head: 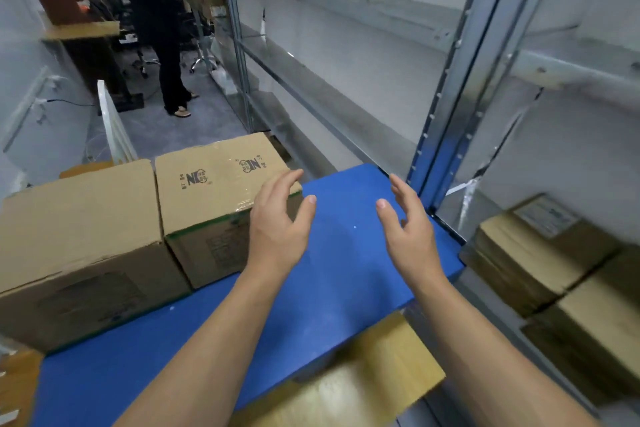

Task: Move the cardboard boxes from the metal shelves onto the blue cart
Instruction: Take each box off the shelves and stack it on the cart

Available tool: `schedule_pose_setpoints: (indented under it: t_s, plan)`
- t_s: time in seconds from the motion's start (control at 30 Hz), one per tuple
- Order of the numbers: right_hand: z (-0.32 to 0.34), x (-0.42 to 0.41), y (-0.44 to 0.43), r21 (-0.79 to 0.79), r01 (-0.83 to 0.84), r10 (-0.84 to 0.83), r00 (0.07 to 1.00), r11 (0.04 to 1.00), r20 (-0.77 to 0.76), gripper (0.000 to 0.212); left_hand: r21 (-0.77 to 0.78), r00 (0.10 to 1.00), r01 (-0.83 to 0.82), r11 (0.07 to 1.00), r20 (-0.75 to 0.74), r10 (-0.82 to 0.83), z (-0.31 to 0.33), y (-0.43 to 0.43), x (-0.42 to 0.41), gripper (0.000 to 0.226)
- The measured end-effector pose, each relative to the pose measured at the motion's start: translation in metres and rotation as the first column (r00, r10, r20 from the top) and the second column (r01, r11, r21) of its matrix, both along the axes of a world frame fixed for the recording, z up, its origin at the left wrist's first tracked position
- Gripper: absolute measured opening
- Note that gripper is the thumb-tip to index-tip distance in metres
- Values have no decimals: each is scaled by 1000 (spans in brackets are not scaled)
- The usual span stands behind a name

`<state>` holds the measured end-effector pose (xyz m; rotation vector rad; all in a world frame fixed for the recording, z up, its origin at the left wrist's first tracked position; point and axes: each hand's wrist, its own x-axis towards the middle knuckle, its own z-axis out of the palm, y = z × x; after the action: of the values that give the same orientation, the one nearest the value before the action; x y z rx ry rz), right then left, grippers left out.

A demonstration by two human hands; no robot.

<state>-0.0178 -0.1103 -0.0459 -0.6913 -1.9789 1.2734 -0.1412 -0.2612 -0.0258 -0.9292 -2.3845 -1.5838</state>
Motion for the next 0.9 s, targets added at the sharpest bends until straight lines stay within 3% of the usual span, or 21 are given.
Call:
schedule_pose_setpoints:
  t_s: [0.17, 0.4, 0.7, 0.9]
  plan:
    - [11, 65, 31, 51, 142, -141, 990, 989, -22, 55, 6, 990, 140, 990, 17, -140, 5, 49, 47, 41]
    - [26, 181, 52, 83, 320, -315, 947, 944, -68, 50, 43, 932, 359, 932, 41, -361, 17, 99, 142, 43]
    - [35, 333, 44, 93, 520, -506, 852, 849, -138, 52, 93, 812, 581, 808, -5, -583, 33, 140, 280, 43]
    - [46, 424, 25, 105, 650, -631, 757, 752, -168, 36, 106, 709, 703, 703, -28, -704, 37, 159, 368, 44]
